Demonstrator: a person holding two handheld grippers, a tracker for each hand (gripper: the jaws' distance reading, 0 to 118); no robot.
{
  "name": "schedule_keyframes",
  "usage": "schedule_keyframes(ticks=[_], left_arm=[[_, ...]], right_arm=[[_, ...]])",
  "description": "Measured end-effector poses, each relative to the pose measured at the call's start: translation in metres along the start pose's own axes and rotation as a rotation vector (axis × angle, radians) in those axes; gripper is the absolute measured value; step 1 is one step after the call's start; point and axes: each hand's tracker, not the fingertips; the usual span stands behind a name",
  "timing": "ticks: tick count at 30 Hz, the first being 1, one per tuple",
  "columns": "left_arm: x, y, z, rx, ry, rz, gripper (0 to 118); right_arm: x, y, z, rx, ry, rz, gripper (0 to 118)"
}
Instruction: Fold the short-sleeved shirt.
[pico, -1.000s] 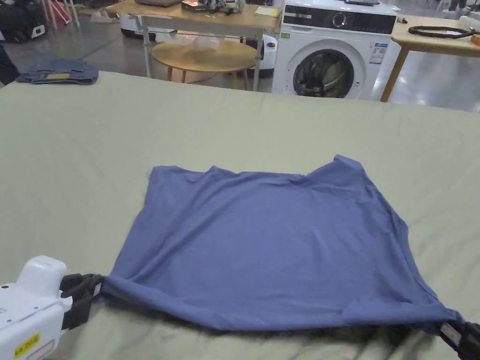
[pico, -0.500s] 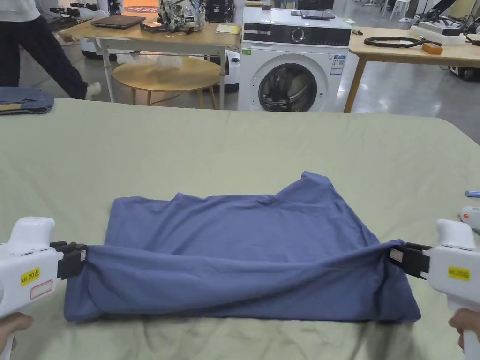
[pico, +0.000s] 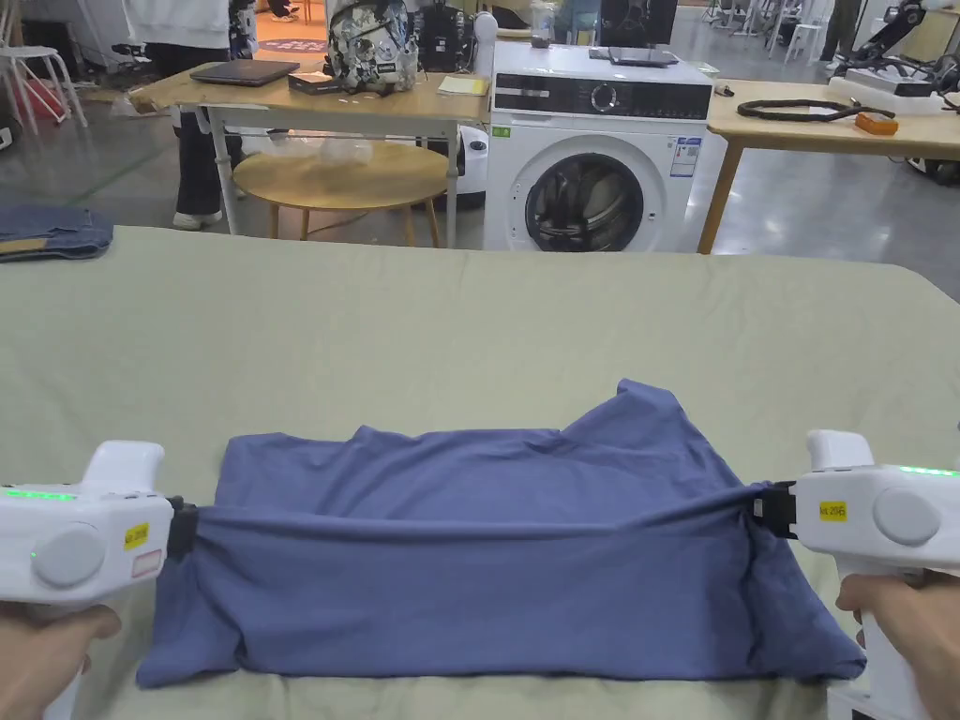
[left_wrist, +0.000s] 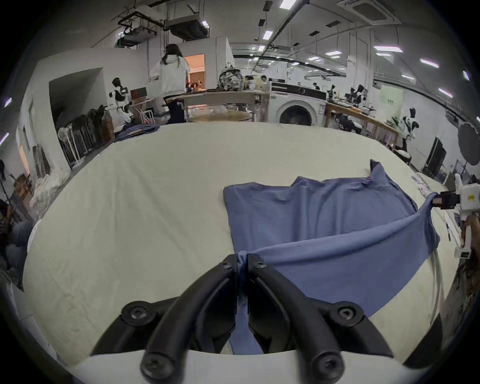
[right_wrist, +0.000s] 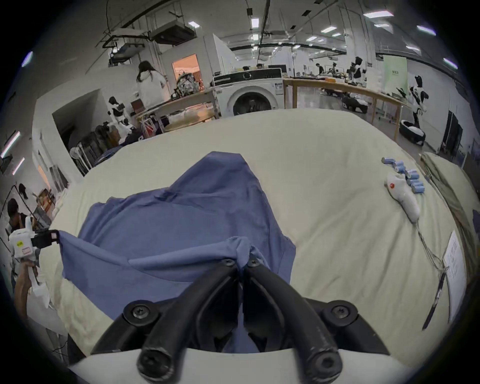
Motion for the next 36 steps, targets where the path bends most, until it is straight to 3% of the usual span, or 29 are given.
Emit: schedule_keyframes(ticks=[3, 4, 5, 6, 7, 8, 15, 23, 24, 25, 27, 28, 29, 30, 31, 32, 36], left_arm=[[0.002, -0.01, -0.008, -0.009, 0.056, -0.021, 2], [0.002, -0.012, -0.008, -0.011, 0.065, -0.014, 14], [0.002, -0.015, -0.007, -0.014, 0.074, -0.003, 44], [-0.001, -0.017, -0.001, -0.002, 0.065, -0.004, 83], [0.0, -0.017, 0.008, 0.052, 0.09, -0.009, 110], [0.001, -0.017, 0.017, 0.077, 0.114, -0.024, 111], [0.026, -0.017, 0.099, 0.263, 0.151, -0.013, 111], [0.074, -0.035, 0.154, 0.385, 0.085, 0.013, 108], [0.077, -0.038, 0.157, 0.395, 0.088, 0.013, 104], [0.08, -0.041, 0.159, 0.388, 0.082, 0.01, 91], [0.086, -0.049, 0.162, 0.402, 0.076, -0.015, 66], [0.089, -0.052, 0.163, 0.397, 0.084, -0.029, 39], [0.09, -0.057, 0.165, 0.404, 0.078, -0.039, 18], [0.089, -0.059, 0.164, 0.404, 0.065, -0.034, 3], [0.089, -0.062, 0.165, 0.401, 0.04, -0.041, 0], [0.089, -0.064, 0.166, 0.407, 0.039, -0.052, 0], [0.087, -0.064, 0.164, 0.384, 0.05, -0.061, 0]], right_arm=[[-0.004, -0.007, -0.003, -0.023, -0.079, 0.011, 4], [0.013, -0.006, -0.025, -0.026, -0.076, 0.017, 21], [0.015, -0.01, -0.022, -0.02, -0.066, 0.014, 50], [0.015, -0.012, -0.017, -0.009, -0.066, 0.016, 83], [0.015, -0.013, -0.007, 0.025, -0.064, 0.037, 113], [0.014, -0.015, -0.002, 0.068, -0.078, 0.052, 118], [-0.01, -0.033, 0.073, 0.276, -0.08, 0.116, 118], [-0.049, -0.088, 0.147, 0.459, -0.108, 0.112, 118], [-0.053, -0.095, 0.151, 0.473, -0.13, 0.104, 114], [-0.053, -0.102, 0.153, 0.468, -0.124, 0.111, 99], [-0.053, -0.114, 0.155, 0.482, -0.141, 0.096, 51], [-0.055, -0.119, 0.158, 0.483, -0.145, 0.094, 13], [-0.055, -0.122, 0.157, 0.477, -0.146, 0.1, 0], [-0.054, -0.124, 0.157, 0.471, -0.143, 0.099, 0], [-0.054, -0.127, 0.157, 0.468, -0.143, 0.104, 0], [-0.055, -0.128, 0.161, 0.464, -0.137, 0.127, 0], [-0.048, -0.127, 0.166, 0.458, -0.098, 0.096, 0]])
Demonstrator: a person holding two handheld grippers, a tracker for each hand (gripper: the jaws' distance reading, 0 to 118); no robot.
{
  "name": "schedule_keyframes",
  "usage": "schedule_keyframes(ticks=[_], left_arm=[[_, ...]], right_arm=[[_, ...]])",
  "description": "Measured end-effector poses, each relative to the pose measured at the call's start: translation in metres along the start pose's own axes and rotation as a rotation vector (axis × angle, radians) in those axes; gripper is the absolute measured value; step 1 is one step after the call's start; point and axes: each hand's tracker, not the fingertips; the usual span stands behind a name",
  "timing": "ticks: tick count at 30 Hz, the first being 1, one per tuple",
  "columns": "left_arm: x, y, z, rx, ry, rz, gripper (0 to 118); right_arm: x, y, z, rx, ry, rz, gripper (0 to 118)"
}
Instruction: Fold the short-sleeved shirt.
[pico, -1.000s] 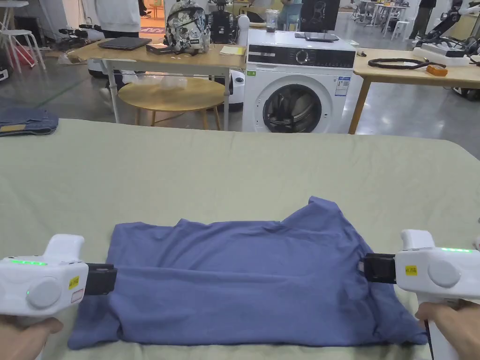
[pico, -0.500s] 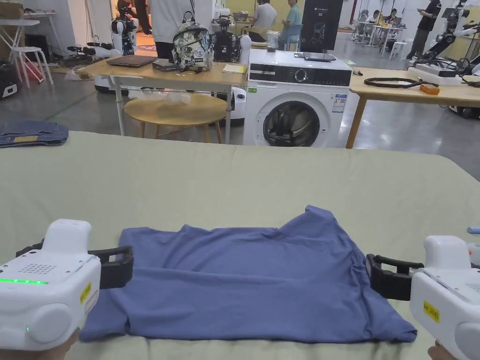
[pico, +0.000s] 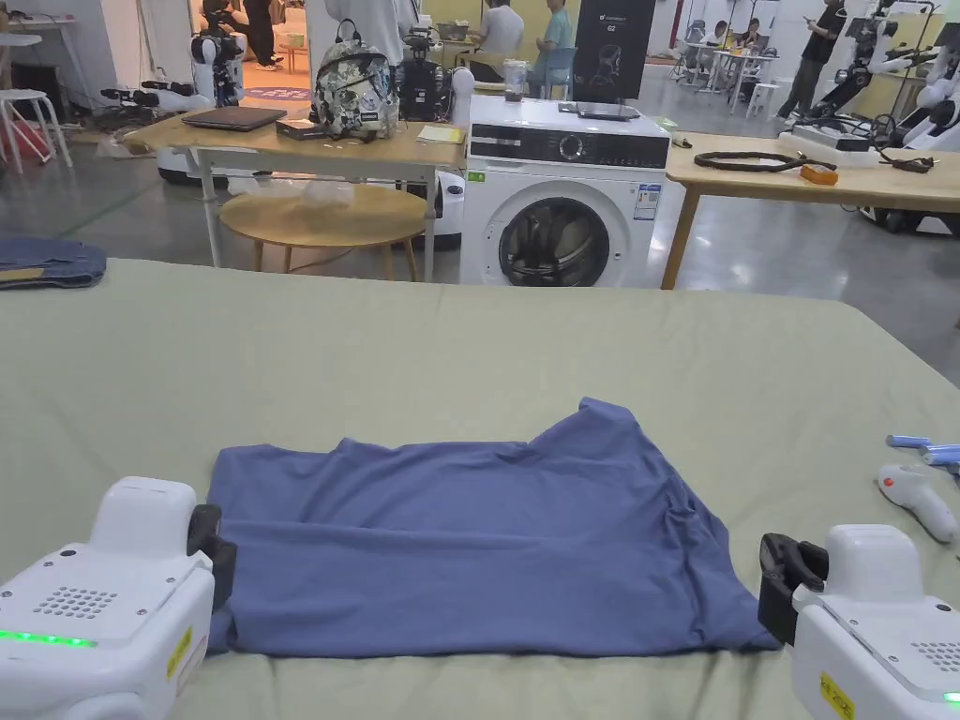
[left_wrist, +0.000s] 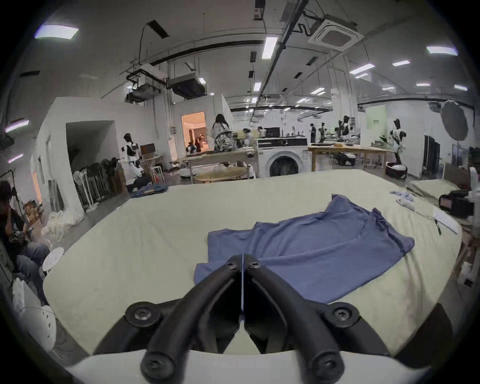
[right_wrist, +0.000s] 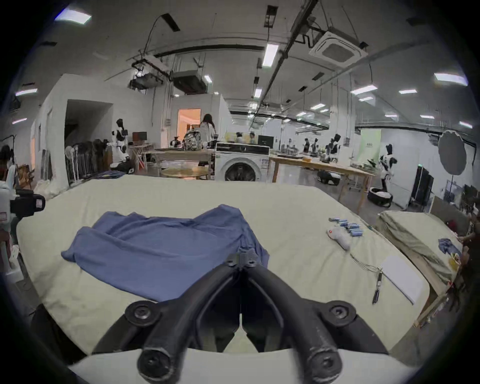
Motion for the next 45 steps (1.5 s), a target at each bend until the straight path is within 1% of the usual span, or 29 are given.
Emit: schedule_keyframes(ticks=[2, 3, 5, 6, 7, 8, 9, 11, 15, 18, 19, 20, 22, 23, 25, 26, 27, 28, 29, 31, 33, 34, 35, 36, 37, 38, 40, 43, 45], left_arm=[[0.0, -0.002, -0.003, -0.008, 0.003, 0.002, 0], [-0.001, -0.004, -0.005, -0.016, 0.009, -0.006, 0], [-0.005, -0.011, -0.009, -0.028, 0.006, 0.0, 0], [-0.003, -0.014, -0.011, -0.041, 0.004, 0.003, 0], [-0.003, -0.019, -0.014, -0.055, 0.01, 0.007, 0], [-0.004, -0.024, -0.017, -0.064, 0.006, 0.01, 0], [-0.005, -0.029, -0.02, -0.072, 0.0, 0.012, 0], [-0.003, -0.04, -0.026, -0.103, 0.005, 0.017, 0], [-0.004, -0.059, -0.038, -0.155, -0.005, 0.024, 0], [-0.006, -0.066, -0.043, -0.179, -0.003, 0.027, 0], [-0.007, -0.066, -0.043, -0.182, -0.004, 0.03, 0], [-0.008, -0.067, -0.045, -0.186, -0.005, 0.034, 0], [-0.01, -0.068, -0.048, -0.195, -0.003, 0.039, 0], [-0.011, -0.068, -0.049, -0.197, -0.006, 0.043, 0], [-0.011, -0.069, -0.051, -0.203, -0.01, 0.047, 0], [-0.006, -0.067, -0.047, -0.205, -0.012, 0.046, 0], [-0.006, -0.067, -0.048, -0.208, -0.012, 0.044, 0], [-0.006, -0.068, -0.049, -0.212, -0.015, 0.042, 0], [-0.008, -0.069, -0.05, -0.223, -0.02, 0.042, 0], [-0.013, -0.071, -0.049, -0.235, -0.034, 0.045, 0], [-0.022, -0.071, -0.048, -0.225, -0.031, 0.005, 3], [-0.034, -0.075, -0.054, -0.244, -0.045, -0.015, 34], [-0.041, -0.075, -0.057, -0.252, -0.058, -0.021, 77], [-0.048, -0.076, -0.057, -0.248, -0.075, -0.038, 110], [-0.056, -0.077, -0.058, -0.241, -0.083, -0.09, 110], [-0.063, -0.08, -0.064, -0.245, -0.066, -0.122, 116], [-0.071, -0.086, -0.075, -0.284, -0.06, -0.189, 118], [-0.083, -0.099, -0.089, -0.315, -0.107, -0.188, 118], [-0.087, -0.104, -0.102, -0.322, -0.081, -0.187, 118]], right_arm=[[0.011, -0.004, -0.008, -0.009, 0.013, 0.004, 0], [0.018, -0.005, -0.014, -0.044, 0.029, 0.01, 8], [0.034, -0.015, -0.033, -0.137, 0.06, -0.005, 88], [0.042, -0.019, -0.042, -0.114, 0.101, 0.004, 114], [0.054, -0.027, -0.056, -0.177, 0.101, -0.001, 114], [0.063, -0.034, -0.068, -0.22, 0.11, -0.001, 118], [0.072, -0.042, -0.082, -0.254, 0.101, 0.03, 118], [0.089, -0.057, -0.109, -0.33, 0.089, 0.052, 118], [0.105, -0.081, -0.137, -0.392, 0.126, 0.126, 118], [0.108, -0.087, -0.143, -0.403, 0.116, 0.132, 118], [0.11, -0.084, -0.143, -0.388, 0.12, 0.122, 115], [0.107, -0.083, -0.138, -0.378, 0.133, 0.108, 106], [0.105, -0.081, -0.143, -0.399, 0.13, 0.122, 79], [0.104, -0.081, -0.145, -0.407, 0.138, 0.13, 75], [0.097, -0.083, -0.142, -0.415, 0.164, 0.154, 72], [0.094, -0.083, -0.143, -0.429, 0.17, 0.168, 65], [0.09, -0.084, -0.143, -0.426, 0.147, 0.19, 51], [0.087, -0.086, -0.141, -0.422, 0.148, 0.194, 22], [0.088, -0.084, -0.14, -0.423, 0.154, 0.181, 7], [0.09, -0.079, -0.136, -0.41, 0.194, 0.108, 6], [0.089, -0.073, -0.132, -0.396, 0.179, 0.101, 5], [0.09, -0.07, -0.129, -0.384, 0.178, 0.092, 5], [0.091, -0.066, -0.128, -0.373, 0.179, 0.074, 5], [0.092, -0.063, -0.127, -0.372, 0.182, 0.057, 5], [0.092, -0.06, -0.126, -0.369, 0.178, 0.047, 5], [0.092, -0.057, -0.124, -0.366, 0.173, 0.036, 5], [0.087, -0.05, -0.118, -0.365, 0.17, 0.011, 5], [0.081, -0.05, -0.114, -0.363, 0.169, 0.007, 5], [0.076, -0.049, -0.112, -0.371, 0.161, 0.006, 5]])
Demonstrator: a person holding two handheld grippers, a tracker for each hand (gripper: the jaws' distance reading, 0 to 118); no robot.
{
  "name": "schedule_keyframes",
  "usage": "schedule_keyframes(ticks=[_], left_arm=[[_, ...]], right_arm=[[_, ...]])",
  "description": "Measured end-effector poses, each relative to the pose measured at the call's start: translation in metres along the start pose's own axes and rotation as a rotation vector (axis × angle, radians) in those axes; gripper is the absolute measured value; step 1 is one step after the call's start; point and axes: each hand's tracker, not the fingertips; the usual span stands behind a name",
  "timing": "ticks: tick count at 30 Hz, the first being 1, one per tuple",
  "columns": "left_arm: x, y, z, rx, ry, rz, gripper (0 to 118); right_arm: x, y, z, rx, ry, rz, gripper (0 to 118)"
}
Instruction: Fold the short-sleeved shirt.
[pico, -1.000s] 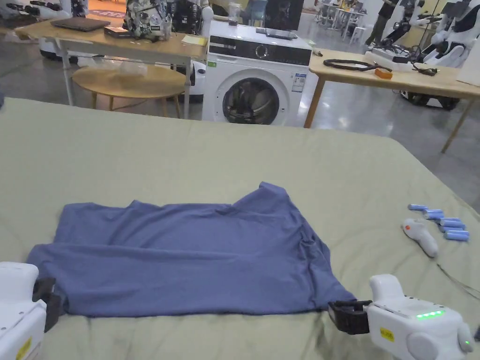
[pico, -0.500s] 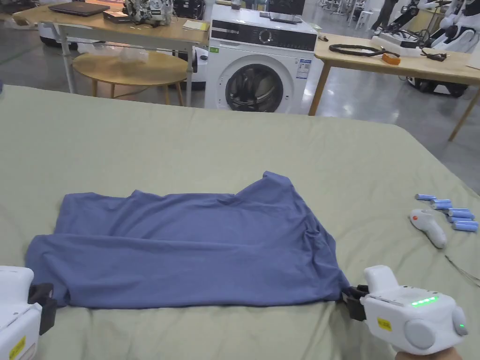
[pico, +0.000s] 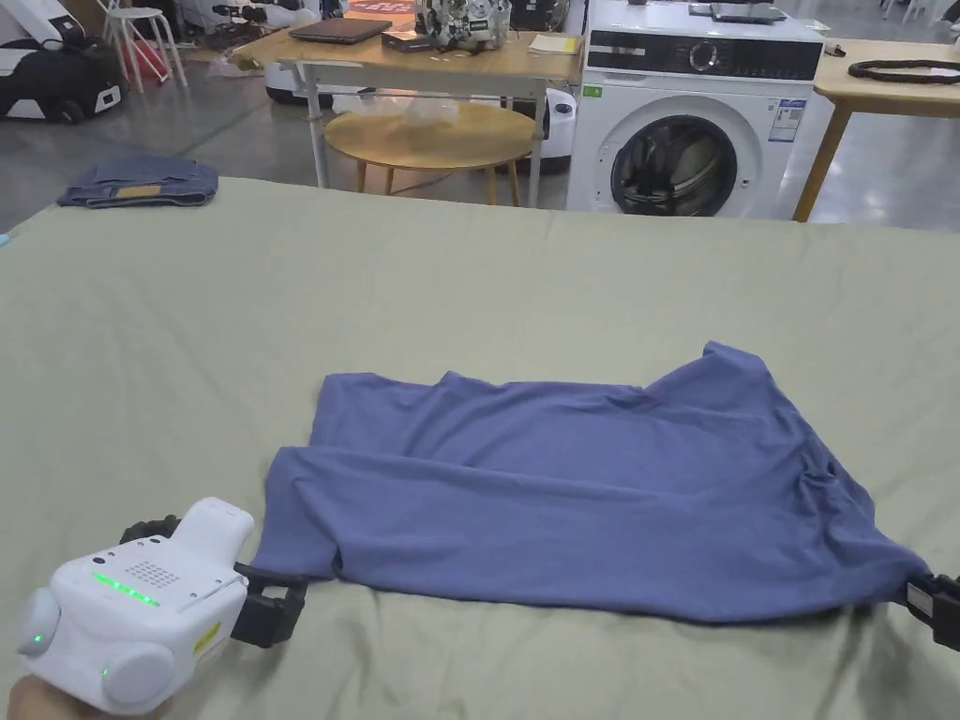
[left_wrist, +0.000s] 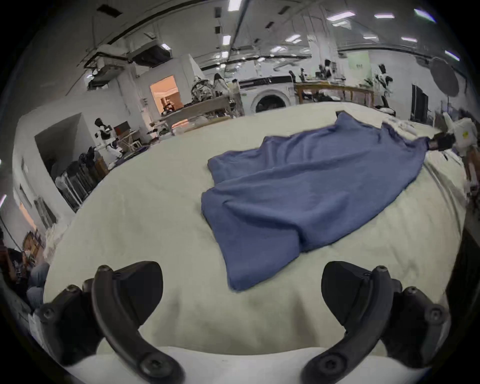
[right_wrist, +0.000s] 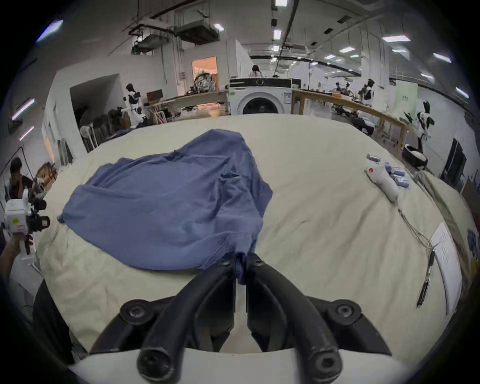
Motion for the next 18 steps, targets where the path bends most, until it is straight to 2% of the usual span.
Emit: schedule_keyframes(ticks=[2, 3, 5, 7, 9, 11, 13, 18], left_arm=[[-0.001, 0.0, -0.008, -0.032, -0.061, -0.003, 118], [0.0, 0.0, -0.009, -0.025, -0.081, -0.018, 114], [0.008, 0.0, -0.008, -0.011, -0.076, -0.1, 83], [0.01, 0.002, -0.012, -0.016, -0.059, -0.106, 54], [0.009, 0.002, -0.016, -0.039, -0.084, -0.089, 44], [0.01, 0.001, -0.018, -0.045, -0.082, -0.086, 21], [0.012, 0.005, -0.01, -0.025, -0.083, -0.06, 6], [0.0, 0.002, -0.016, -0.006, -0.075, -0.054, 0]], right_arm=[[-0.002, -0.004, 0.001, -0.01, 0.003, -0.023, 5], [0.0, -0.003, 0.0, -0.011, 0.003, -0.033, 5], [0.0, -0.007, 0.003, -0.013, 0.004, -0.06, 5], [0.002, -0.006, 0.005, -0.019, 0.013, -0.093, 5], [0.002, -0.009, 0.008, -0.017, 0.023, -0.117, 5], [0.003, -0.008, 0.009, -0.015, 0.027, -0.133, 5], [0.001, -0.01, 0.013, -0.011, 0.045, -0.16, 5], [0.008, -0.009, 0.018, 0.012, 0.046, -0.171, 5]])
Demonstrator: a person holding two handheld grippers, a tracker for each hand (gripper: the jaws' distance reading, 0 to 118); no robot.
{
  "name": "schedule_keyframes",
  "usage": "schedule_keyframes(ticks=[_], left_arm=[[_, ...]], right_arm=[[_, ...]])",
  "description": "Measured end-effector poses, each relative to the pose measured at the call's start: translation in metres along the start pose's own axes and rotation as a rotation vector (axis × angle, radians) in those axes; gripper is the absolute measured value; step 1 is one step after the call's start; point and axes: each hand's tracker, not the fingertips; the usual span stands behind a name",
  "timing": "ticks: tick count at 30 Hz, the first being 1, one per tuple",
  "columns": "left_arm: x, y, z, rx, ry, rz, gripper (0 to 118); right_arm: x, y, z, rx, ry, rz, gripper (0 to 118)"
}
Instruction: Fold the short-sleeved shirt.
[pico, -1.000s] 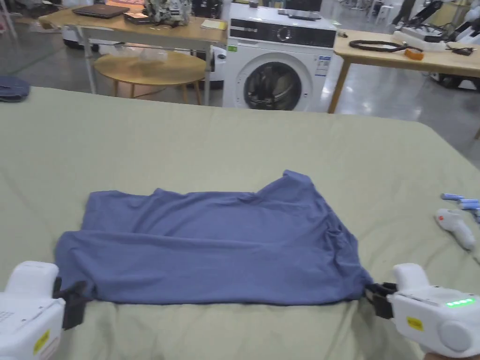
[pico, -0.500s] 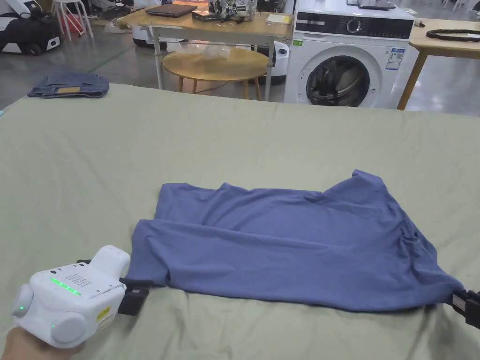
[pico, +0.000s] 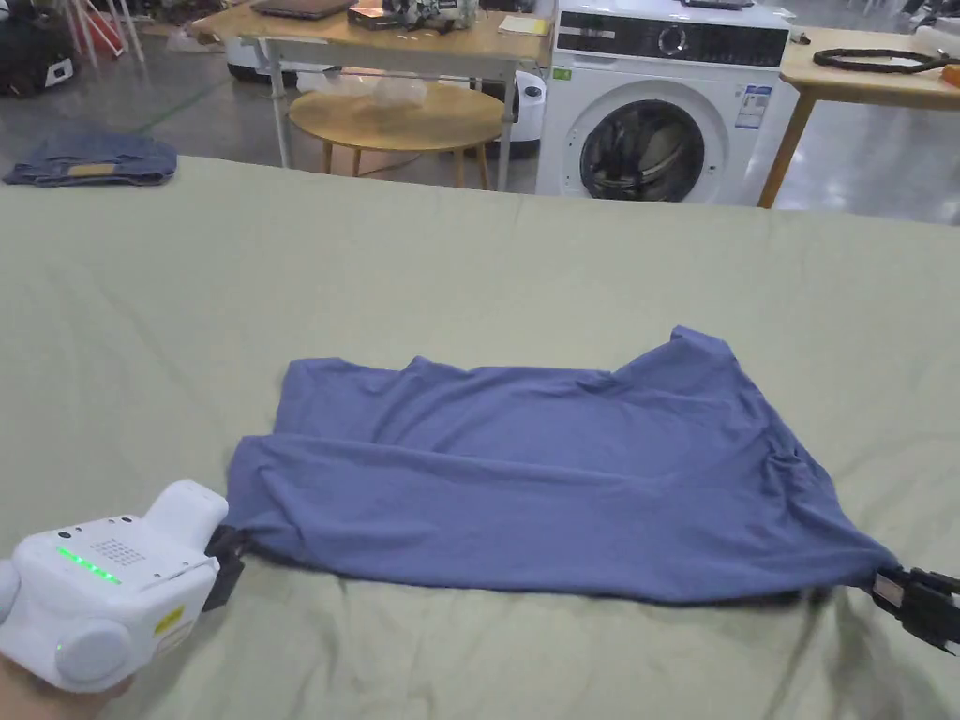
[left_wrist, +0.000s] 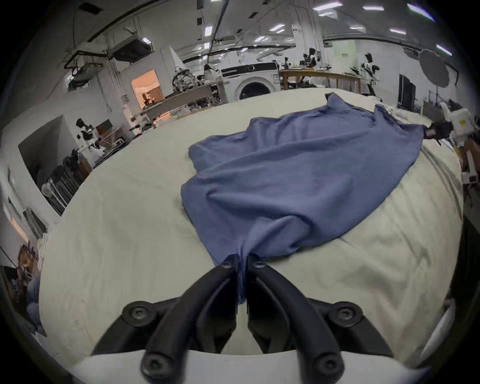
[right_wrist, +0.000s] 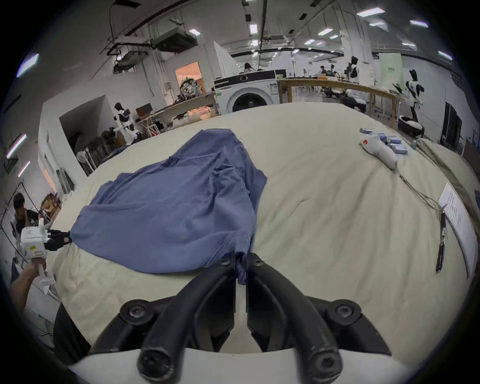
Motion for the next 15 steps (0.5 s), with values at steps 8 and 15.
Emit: schedule_keyframes(ticks=[8, 15], left_arm=[[-0.004, 0.013, 0.042, 0.053, 0.01, -0.031, 0], [-0.008, 0.003, 0.071, 0.086, 0.016, -0.075, 0]], right_arm=[[0.006, 0.007, 0.021, 0.05, 0.037, -0.002, 3], [0.014, -0.002, 0.043, 0.075, 0.05, 0.028, 3]])
